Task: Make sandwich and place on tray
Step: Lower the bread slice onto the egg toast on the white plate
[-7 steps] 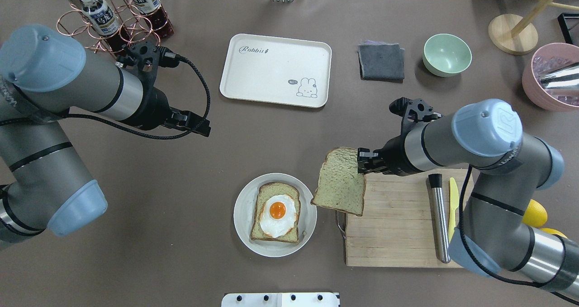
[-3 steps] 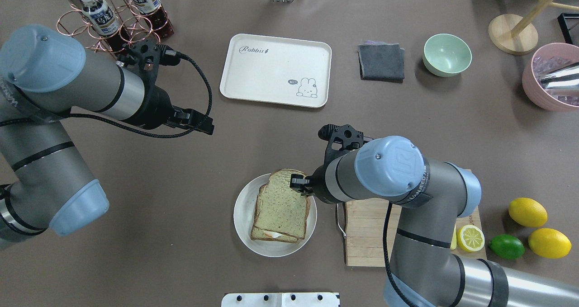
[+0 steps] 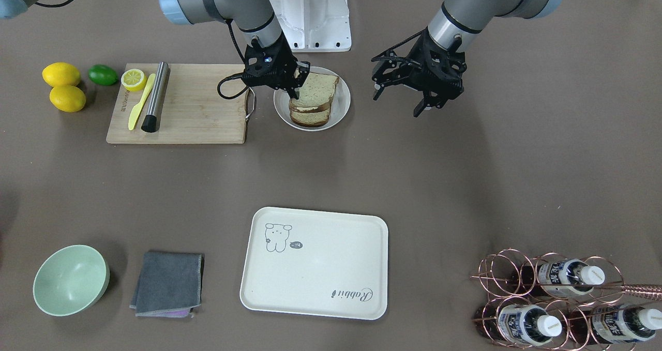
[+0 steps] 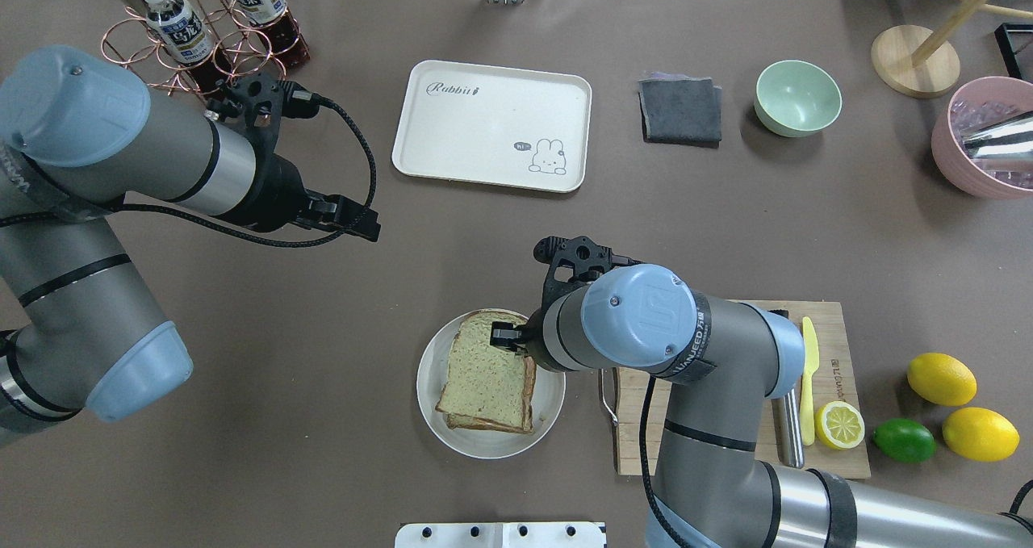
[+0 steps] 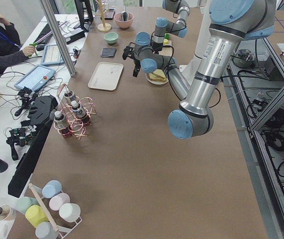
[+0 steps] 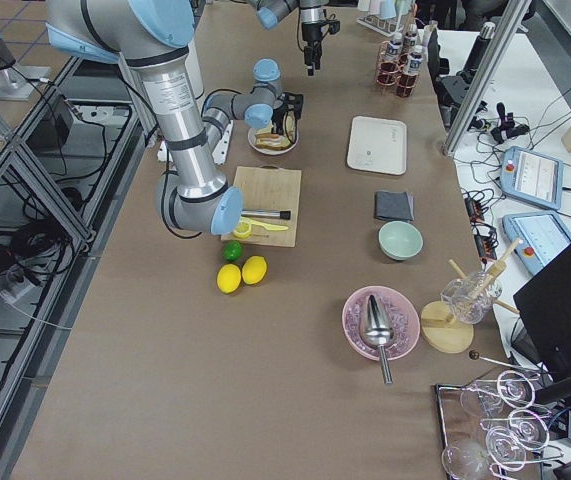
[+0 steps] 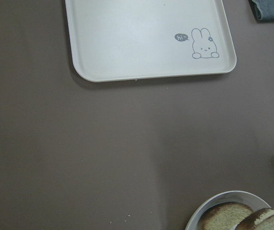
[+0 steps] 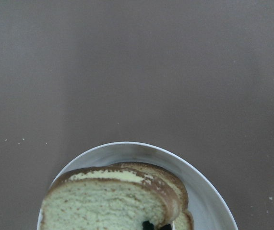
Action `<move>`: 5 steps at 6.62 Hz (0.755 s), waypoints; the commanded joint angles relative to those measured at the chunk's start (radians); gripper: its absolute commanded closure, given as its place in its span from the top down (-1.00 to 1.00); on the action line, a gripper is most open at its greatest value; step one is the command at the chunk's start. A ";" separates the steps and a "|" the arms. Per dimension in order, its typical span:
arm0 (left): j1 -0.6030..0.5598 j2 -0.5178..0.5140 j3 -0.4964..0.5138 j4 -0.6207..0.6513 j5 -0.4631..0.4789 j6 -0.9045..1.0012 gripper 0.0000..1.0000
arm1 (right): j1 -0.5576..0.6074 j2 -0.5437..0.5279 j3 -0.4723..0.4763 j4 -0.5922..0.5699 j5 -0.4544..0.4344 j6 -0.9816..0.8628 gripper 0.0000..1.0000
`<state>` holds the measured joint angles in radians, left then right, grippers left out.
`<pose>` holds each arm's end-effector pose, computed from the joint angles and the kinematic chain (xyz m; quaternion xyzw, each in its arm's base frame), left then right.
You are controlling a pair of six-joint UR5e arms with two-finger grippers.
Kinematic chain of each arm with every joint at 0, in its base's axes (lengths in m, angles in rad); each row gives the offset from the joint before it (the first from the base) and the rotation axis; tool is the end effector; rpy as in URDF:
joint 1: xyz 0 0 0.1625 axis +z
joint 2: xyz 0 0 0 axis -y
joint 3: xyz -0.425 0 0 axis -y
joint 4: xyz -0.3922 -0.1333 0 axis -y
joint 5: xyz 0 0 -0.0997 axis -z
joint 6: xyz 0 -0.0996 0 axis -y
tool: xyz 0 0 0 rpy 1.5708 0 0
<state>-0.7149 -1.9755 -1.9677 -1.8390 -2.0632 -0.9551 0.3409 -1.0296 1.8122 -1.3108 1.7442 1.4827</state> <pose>0.3702 -0.4355 0.2261 0.1402 0.5184 0.0827 0.8395 -0.5568 -0.3207 0.2135 0.0322 -0.5007 0.0661 0.8625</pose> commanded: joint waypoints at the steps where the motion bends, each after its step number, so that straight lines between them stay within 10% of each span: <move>1: 0.000 0.000 0.006 0.000 0.000 0.001 0.96 | -0.005 0.000 -0.011 -0.004 0.000 -0.021 -1.00; 4: 0.002 0.000 0.006 0.001 0.000 0.002 0.96 | -0.016 -0.010 -0.011 -0.004 -0.002 -0.074 -1.00; 5: 0.002 0.000 0.006 0.000 0.000 0.002 0.96 | -0.014 -0.010 -0.007 -0.005 -0.005 -0.081 -0.56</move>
<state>-0.7138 -1.9758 -1.9615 -1.8384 -2.0632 -0.9527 0.3265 -1.0386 1.8015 -1.3149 1.7419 1.4213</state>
